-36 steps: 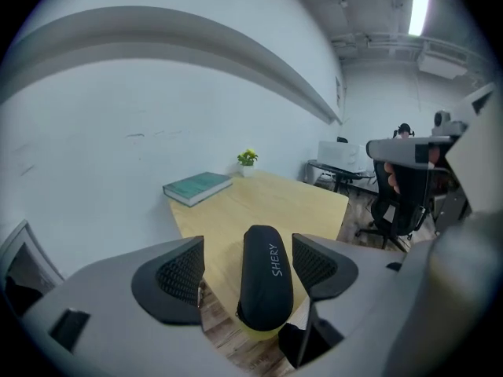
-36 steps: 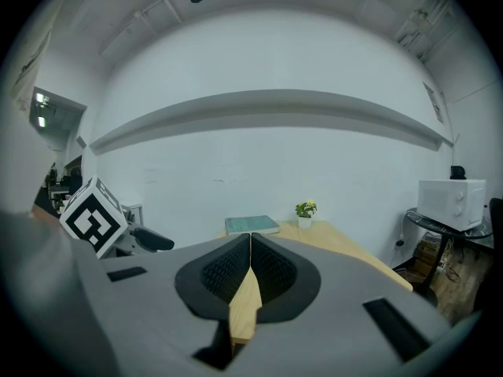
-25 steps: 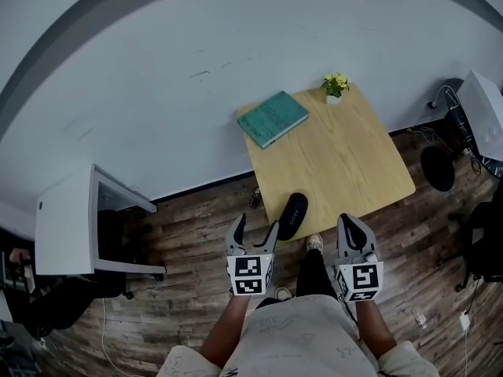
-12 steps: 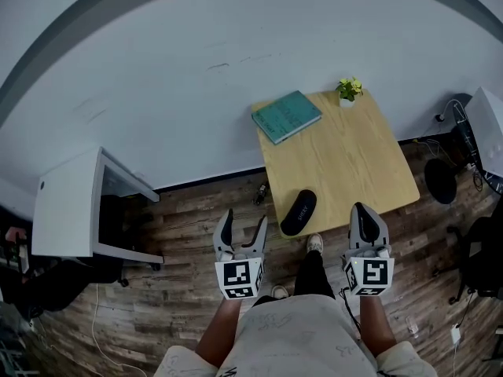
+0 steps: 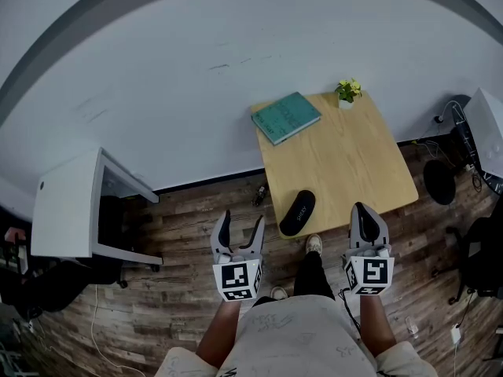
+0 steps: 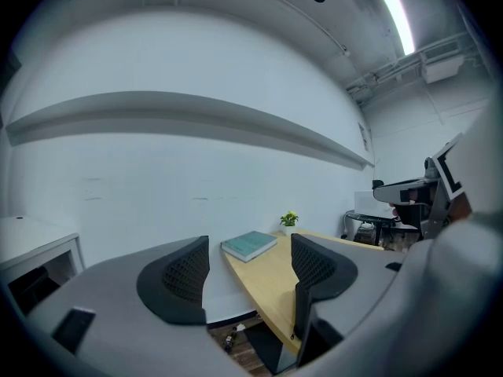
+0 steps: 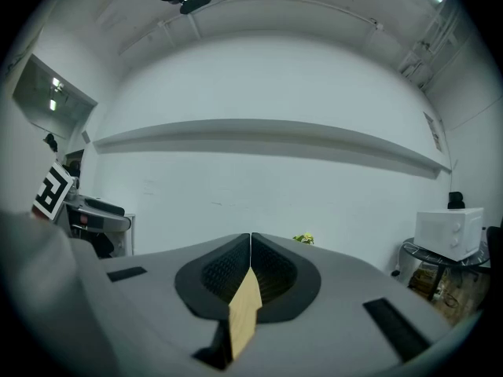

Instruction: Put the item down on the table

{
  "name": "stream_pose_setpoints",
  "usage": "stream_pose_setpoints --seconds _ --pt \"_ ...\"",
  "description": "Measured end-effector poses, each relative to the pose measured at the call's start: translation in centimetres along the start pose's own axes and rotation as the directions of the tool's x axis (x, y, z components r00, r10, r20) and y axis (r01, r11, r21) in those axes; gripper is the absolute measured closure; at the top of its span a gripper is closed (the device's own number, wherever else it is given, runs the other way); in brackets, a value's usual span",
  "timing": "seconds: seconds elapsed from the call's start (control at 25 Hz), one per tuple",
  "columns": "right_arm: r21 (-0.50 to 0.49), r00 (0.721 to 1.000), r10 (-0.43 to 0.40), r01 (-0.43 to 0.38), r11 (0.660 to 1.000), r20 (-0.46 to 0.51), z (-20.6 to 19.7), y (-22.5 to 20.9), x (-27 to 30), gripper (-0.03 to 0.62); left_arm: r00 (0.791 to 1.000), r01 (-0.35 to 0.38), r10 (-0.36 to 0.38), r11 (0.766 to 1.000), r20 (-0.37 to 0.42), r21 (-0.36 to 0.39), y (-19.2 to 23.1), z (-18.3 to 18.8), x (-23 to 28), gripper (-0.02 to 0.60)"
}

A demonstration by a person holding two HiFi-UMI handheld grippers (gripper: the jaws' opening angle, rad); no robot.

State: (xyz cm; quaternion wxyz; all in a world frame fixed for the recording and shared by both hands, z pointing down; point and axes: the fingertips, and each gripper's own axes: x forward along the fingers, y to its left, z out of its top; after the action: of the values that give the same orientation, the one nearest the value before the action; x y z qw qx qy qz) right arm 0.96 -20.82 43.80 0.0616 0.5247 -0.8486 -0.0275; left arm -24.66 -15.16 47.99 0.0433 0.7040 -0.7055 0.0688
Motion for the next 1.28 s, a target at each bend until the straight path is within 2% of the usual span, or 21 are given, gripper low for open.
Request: stream_pose_setpoints --seconds 0.4,0.44,0.52,0.72,0.84,1.0,1.28 --pt "0.01 1.0 -0.021 0.021 1.0 -0.001 -0.3 -0.9 -0.2 0.577 0.999 0.029 -0.029 0.999 0.026 0.015 -1.2 1.2 0.7 0.264" --pt "0.013 1.0 -0.019 0.019 1.0 -0.002 -0.3 -1.0 -0.2 0.577 0.999 0.027 -0.027 0.999 0.029 0.018 -1.2 1.3 0.7 0.286" --pt "0.021 1.0 -0.016 0.016 1.0 -0.002 -0.3 -0.9 -0.1 0.577 0.999 0.018 -0.018 1.0 0.037 0.019 -1.2 1.6 0.7 0.398" --pt "0.016 1.0 -0.004 0.004 1.0 -0.003 -0.3 -0.6 0.1 0.577 0.999 -0.029 0.027 0.998 0.047 0.054 -0.6 1.6 0.5 0.492" --pt "0.015 1.0 0.006 -0.006 1.0 0.004 -0.1 -0.4 0.1 0.577 0.997 -0.035 0.033 0.999 0.063 0.037 -0.4 1.6 0.4 0.564" --pt "0.016 1.0 0.017 -0.017 1.0 0.012 -0.1 -0.2 0.0 0.577 0.994 -0.034 0.03 0.999 0.109 0.037 -0.5 2.3 -0.2 0.574" --pt "0.006 1.0 0.024 -0.024 1.0 0.0 -0.1 0.1 0.2 0.577 0.995 -0.022 0.018 0.999 0.098 0.041 -0.5 2.3 0.0 0.574"
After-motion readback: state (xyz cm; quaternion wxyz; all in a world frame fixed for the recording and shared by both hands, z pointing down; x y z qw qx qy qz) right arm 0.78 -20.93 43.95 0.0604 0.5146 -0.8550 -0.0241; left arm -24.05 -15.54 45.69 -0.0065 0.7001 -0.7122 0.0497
